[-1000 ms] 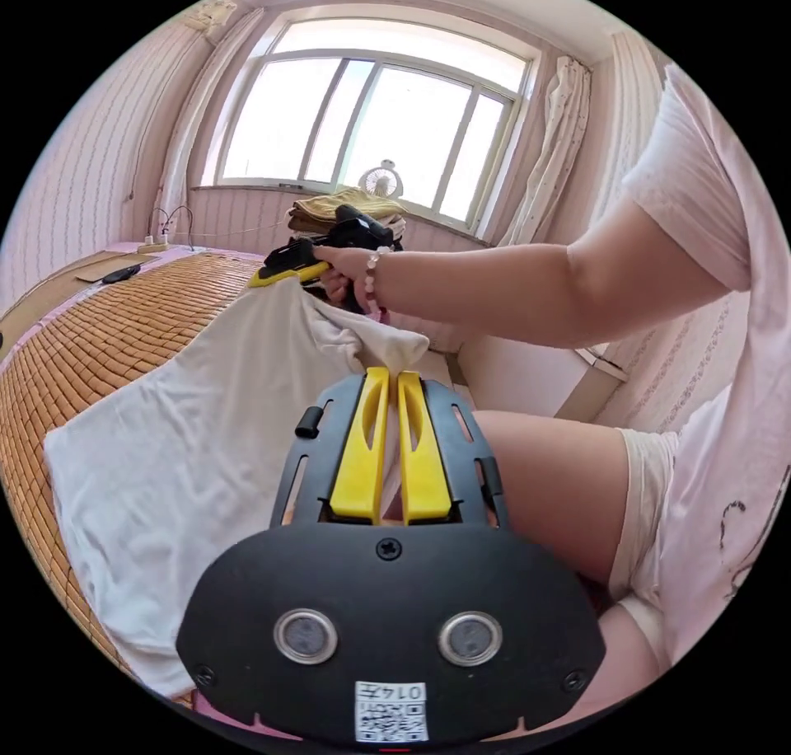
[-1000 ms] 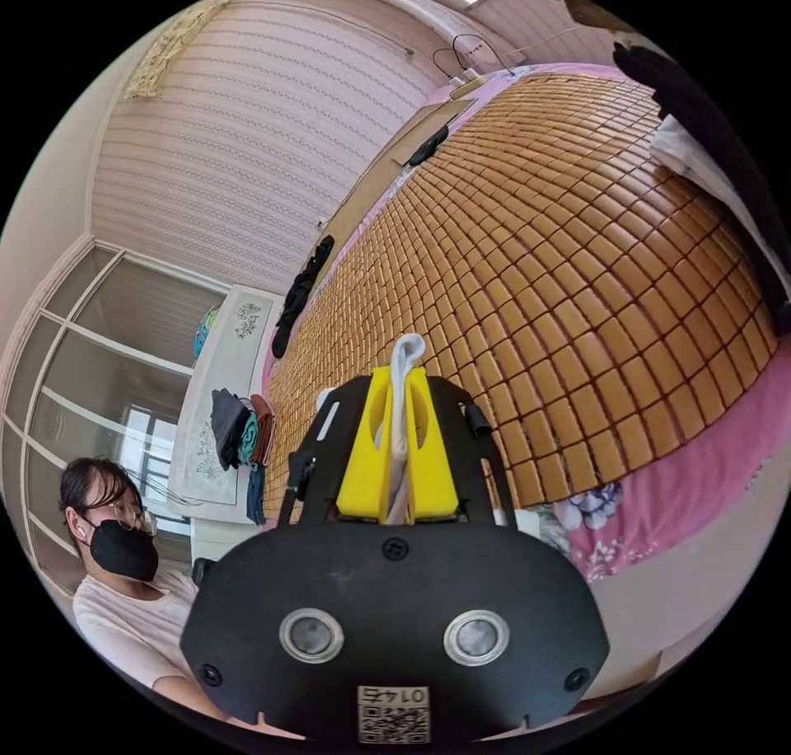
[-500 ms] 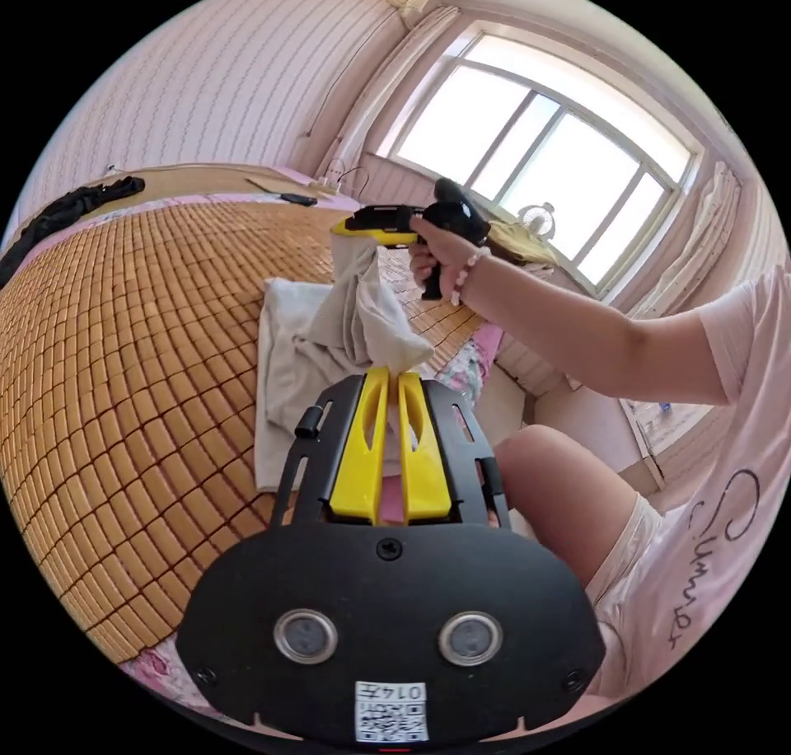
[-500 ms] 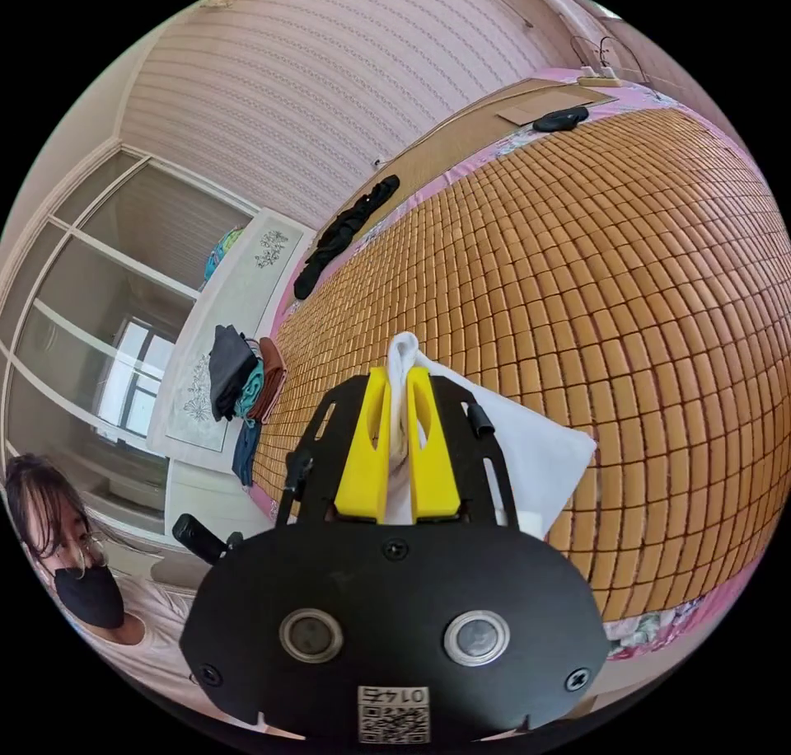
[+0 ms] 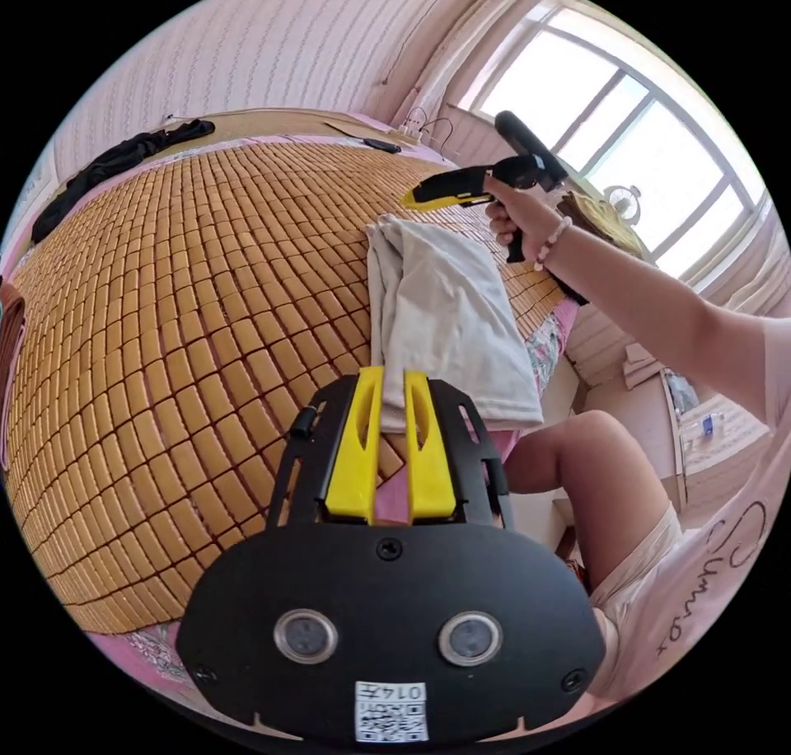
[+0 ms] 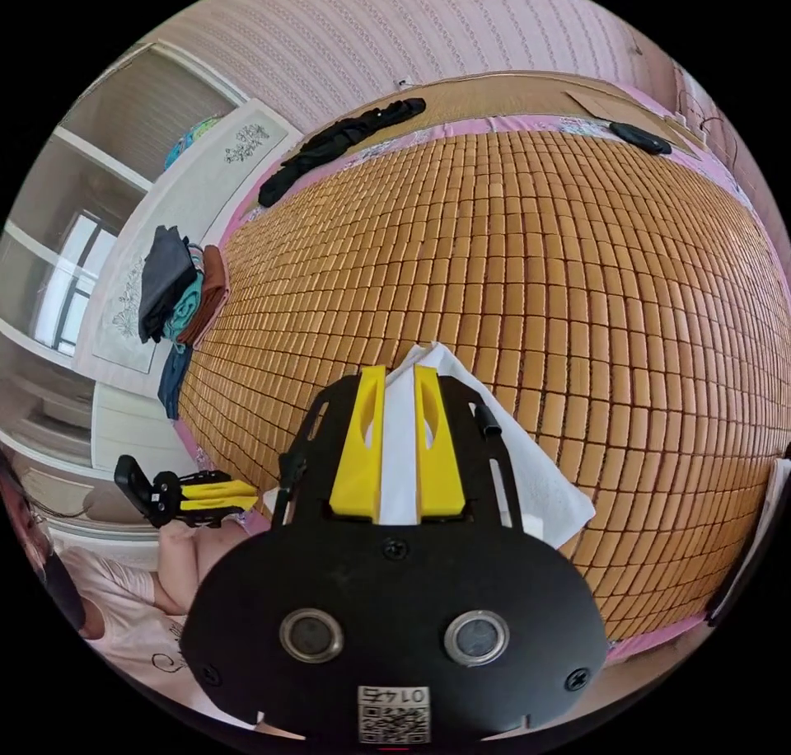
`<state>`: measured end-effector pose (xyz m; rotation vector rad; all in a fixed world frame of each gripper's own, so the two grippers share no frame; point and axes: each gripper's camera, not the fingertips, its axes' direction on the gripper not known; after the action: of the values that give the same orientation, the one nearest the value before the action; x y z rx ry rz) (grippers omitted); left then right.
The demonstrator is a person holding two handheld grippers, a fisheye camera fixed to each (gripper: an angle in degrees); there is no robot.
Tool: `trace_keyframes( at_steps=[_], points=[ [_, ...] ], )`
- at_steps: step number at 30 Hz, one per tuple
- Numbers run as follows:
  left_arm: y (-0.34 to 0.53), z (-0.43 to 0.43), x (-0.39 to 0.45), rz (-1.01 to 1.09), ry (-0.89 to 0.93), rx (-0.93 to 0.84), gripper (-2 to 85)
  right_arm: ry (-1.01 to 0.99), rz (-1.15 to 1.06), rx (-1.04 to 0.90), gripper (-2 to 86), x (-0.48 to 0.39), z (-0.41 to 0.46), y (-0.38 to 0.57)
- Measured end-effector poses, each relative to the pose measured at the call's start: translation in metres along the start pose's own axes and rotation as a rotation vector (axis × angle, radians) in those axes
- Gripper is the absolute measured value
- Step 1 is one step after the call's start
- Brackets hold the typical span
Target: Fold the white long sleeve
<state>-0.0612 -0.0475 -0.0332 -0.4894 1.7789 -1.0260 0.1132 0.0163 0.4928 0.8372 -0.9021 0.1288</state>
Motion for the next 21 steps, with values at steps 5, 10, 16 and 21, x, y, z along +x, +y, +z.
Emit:
trace_keyframes(
  at_steps=[5, 10, 16, 21],
  points=[
    [-0.026, 0.029, 0.013, 0.02, -0.048, -0.021, 7.2, 0.157, -0.042, -0.122, 7.7, -0.034, 0.033, -0.012],
    [-0.035, 0.041, 0.03, 0.141, -0.092, -0.12, 0.7, 0.237, -0.073, -0.123, 3.1, -0.058, 0.023, -0.02],
    [-0.031, 0.029, 0.008, 0.098, 0.064, -0.163, -0.5, 0.214, -0.13, -0.126, 4.3, -0.085, 0.019, -0.025],
    [-0.037, 0.036, 0.021, 0.151, -0.057, -0.229, 3.5, 0.175, -0.14, -0.149, 8.3, -0.093, 0.02, -0.023]
  ],
)
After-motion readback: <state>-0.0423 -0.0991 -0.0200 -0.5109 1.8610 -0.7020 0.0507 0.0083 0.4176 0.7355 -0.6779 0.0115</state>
